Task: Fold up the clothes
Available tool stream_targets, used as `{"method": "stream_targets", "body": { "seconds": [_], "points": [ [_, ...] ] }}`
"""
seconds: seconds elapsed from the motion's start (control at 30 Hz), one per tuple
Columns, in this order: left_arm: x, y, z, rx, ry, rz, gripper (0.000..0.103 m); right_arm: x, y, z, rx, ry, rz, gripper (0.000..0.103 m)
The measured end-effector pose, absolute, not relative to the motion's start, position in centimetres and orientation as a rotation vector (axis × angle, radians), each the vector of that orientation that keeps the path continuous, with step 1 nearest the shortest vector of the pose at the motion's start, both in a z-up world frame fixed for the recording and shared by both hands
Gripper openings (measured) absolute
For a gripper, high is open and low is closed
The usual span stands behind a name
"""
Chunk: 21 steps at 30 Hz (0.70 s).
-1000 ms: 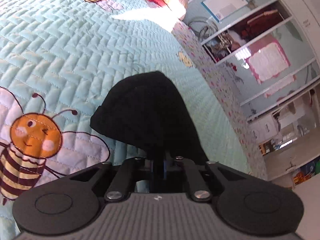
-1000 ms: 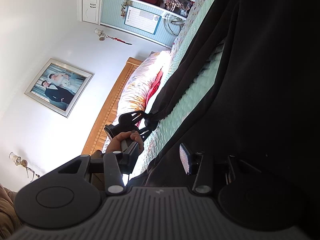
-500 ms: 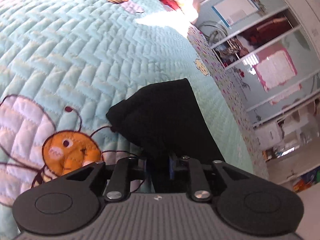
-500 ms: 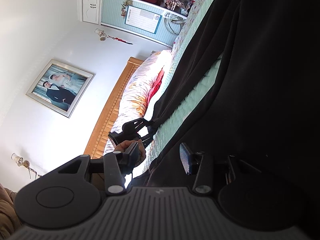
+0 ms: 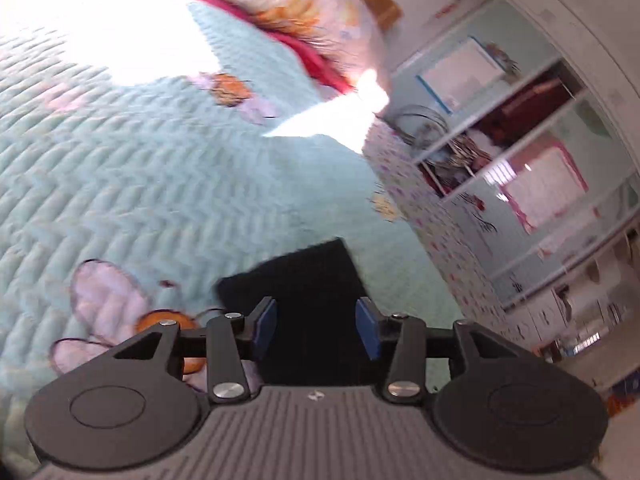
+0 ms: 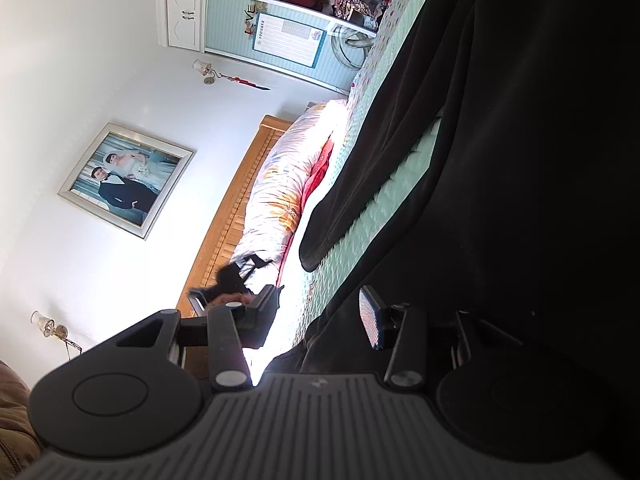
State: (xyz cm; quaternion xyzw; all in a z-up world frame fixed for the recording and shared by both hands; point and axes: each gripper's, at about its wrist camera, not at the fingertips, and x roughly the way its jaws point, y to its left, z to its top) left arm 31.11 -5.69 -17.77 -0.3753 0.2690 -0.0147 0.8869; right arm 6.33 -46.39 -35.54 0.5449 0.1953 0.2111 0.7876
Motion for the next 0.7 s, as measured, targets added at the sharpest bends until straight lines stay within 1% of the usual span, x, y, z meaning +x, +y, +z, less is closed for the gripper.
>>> {"method": "stream_targets", "body": {
  "seconds": [0.07, 0.1, 0.17, 0.2, 0.23, 0.27, 0.3, 0.4, 0.43, 0.47, 0.5, 0.53, 0.6, 0.7],
  "points": [
    [32.1, -7.8, -16.8, -0.750, 0.500, -0.132, 0.064, 6.3, -46.3, -35.5, 1.175, 0.420, 0.454, 0.047],
    [33.6, -8.6, -17.8, -0.761, 0.560, -0.225, 0.078, 6.3, -46.3, -35.5, 1.176, 0.420, 0.454, 0.047],
    [36.8, -10.3, -19.8, -0.775, 0.682, -0.405, 0.080, 6.3, -46.4, -35.6, 1.179, 0.419, 0.457, 0.047],
    [38.1, -10.7, -21.5, -0.736, 0.775, -0.414, 0.076, 6.3, -46.4, -35.6, 1.183, 0.418, 0.459, 0.047],
    [39.4, -10.9, -23.2, -0.701, 0.858, -0.415, 0.047, 6.3, -46.5, -35.6, 1.187, 0.417, 0.462, 0.047],
    [39.5, -9.6, -24.5, -0.727, 0.839, -0.331, 0.013, 6.3, -46.5, -35.7, 1.191, 0.415, 0.465, 0.047],
    [39.6, -8.2, -25.7, -0.754, 0.817, -0.250, 0.003, 6.3, -46.6, -35.7, 1.195, 0.413, 0.467, 0.047],
    [38.6, -5.3, -26.2, -0.886, 0.717, -0.116, 0.002, 6.3, -46.6, -35.8, 1.205, 0.407, 0.475, 0.047],
    [38.5, -5.8, -25.4, -0.848, 0.715, -0.134, 0.005, 6.3, -46.6, -35.8, 1.209, 0.404, 0.479, 0.047],
    [38.4, -6.4, -24.7, -0.809, 0.713, -0.153, 0.009, 6.4, -46.7, -35.9, 1.214, 0.402, 0.484, 0.047],
    [38.3, -7.0, -23.9, -0.774, 0.711, -0.175, 0.024, 6.4, -46.7, -36.0, 1.221, 0.400, 0.488, 0.047],
    [38.7, -8.0, -23.5, -0.770, 0.711, -0.242, 0.043, 6.4, -46.9, -36.2, 1.226, 0.397, 0.492, 0.047],
    [39.4, -9.8, -22.7, -0.761, 0.710, -0.377, 0.056, 6.4, -47.0, -36.4, 1.233, 0.394, 0.496, 0.047],
    [41.9, -12.6, -23.0, -0.673, 0.733, -0.477, 0.060, 6.3, -47.1, -36.5, 1.241, 0.389, 0.502, 0.048]
  ]
}}
